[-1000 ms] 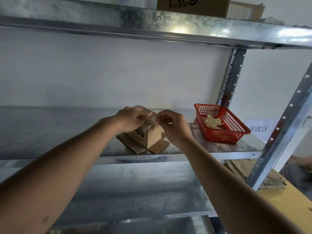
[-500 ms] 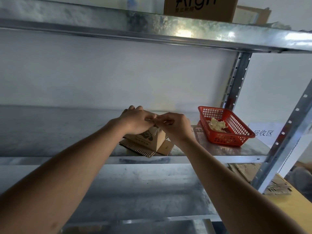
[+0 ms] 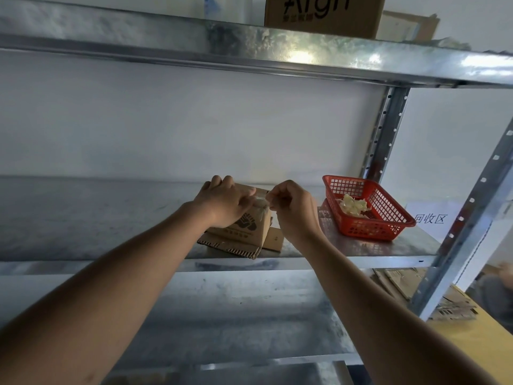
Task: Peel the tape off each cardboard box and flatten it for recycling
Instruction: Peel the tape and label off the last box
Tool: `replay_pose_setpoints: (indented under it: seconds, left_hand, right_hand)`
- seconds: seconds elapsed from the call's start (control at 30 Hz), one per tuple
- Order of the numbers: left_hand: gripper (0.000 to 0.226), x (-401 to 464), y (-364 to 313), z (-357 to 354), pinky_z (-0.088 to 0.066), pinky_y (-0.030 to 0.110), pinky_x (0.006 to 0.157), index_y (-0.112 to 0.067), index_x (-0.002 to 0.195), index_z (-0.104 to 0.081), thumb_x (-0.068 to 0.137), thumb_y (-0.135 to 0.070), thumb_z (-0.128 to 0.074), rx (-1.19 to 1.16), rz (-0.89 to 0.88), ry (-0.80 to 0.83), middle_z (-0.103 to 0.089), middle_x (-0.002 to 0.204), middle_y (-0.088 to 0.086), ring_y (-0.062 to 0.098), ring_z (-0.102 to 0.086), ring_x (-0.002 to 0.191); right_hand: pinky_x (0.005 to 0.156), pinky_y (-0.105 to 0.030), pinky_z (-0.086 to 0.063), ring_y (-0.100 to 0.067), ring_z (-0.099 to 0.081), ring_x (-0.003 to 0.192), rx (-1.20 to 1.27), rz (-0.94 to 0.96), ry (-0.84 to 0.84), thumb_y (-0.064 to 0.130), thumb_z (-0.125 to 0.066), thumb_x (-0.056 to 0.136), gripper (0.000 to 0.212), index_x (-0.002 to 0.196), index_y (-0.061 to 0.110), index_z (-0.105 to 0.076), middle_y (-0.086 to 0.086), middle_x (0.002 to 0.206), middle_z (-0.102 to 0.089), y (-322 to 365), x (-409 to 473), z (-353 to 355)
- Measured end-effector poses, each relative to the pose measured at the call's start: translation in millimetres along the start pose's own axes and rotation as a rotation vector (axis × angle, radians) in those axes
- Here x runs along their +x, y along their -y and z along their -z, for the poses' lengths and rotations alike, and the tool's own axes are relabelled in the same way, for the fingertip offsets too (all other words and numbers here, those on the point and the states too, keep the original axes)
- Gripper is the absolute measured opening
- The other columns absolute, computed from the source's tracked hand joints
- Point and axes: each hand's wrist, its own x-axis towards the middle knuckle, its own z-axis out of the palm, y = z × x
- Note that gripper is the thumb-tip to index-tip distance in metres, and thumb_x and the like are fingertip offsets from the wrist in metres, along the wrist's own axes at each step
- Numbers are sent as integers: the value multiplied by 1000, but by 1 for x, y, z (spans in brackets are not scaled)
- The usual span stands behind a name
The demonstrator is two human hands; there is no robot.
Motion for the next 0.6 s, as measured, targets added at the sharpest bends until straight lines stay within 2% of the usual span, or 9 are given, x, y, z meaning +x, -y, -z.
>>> replay_pose_setpoints:
  seconds: [0.07,0.1,0.13,0.2,0.23,0.33,0.5,0.6]
  left_hand:
    - [52,2,-1,1,-29,47,110,-49,152,-35,105,-63,-17,2,-9,-3,-43,140,7,31,-33,132]
    - [51,2,-1,1,-29,47,110,-50,151,-36,105,-63,-18,-11,-12,-2,-43,137,6,31,-33,131]
    - [50,2,0,1,-29,46,110,-50,150,-38,105,-63,-20,-26,-13,-1,-43,136,5,30,-33,131]
    - [51,2,0,0,-27,46,112,-52,153,-36,105,-63,-21,-43,-7,-1,-43,136,4,29,-31,131]
    - [52,2,-1,-1,-27,46,114,-52,154,-34,105,-62,-21,-44,-2,-4,-42,137,4,29,-30,132]
    - [52,2,-2,-2,-26,46,116,-52,156,-33,105,-62,-21,-43,5,-11,-42,139,4,29,-30,133]
    - [54,3,-1,-1,-26,45,114,-53,156,-31,105,-64,-20,-34,11,-6,-41,137,3,29,-30,132]
    - [53,5,-2,-1,-27,47,114,-53,155,-33,105,-64,-20,-29,7,-2,-42,136,5,30,-31,132]
  right_hand:
    - [74,-40,-64,-15,-75,77,79,-54,-2,12,-74,94,8,92,18,-68,1,86,-76,-2,1,1]
    - [74,-40,-65,-18,-76,75,164,-111,-1,12,-76,93,13,99,18,-67,-4,89,-77,-2,1,3]
    - [72,-40,-66,-20,-78,74,270,-178,4,11,-78,91,26,109,20,-62,-8,90,-78,-2,1,6]
    - [71,-40,-66,-25,-79,73,442,-305,3,8,-83,86,49,121,25,-53,-9,86,-79,-5,1,10]
    - [71,-41,-66,-25,-79,72,440,-322,5,8,-83,86,44,119,21,-58,-7,83,-79,-6,1,10]
    - [68,-38,-66,-19,-78,68,273,-278,31,11,-78,91,4,93,14,-76,-6,85,-80,-5,-1,8]
    - [74,-38,-64,-10,-76,69,16,-169,50,40,-72,96,19,90,24,-80,5,75,-78,-3,-7,6]
    - [76,-21,-57,-4,-72,78,-92,-40,32,42,-85,82,23,95,23,-83,9,86,-79,-1,-8,7]
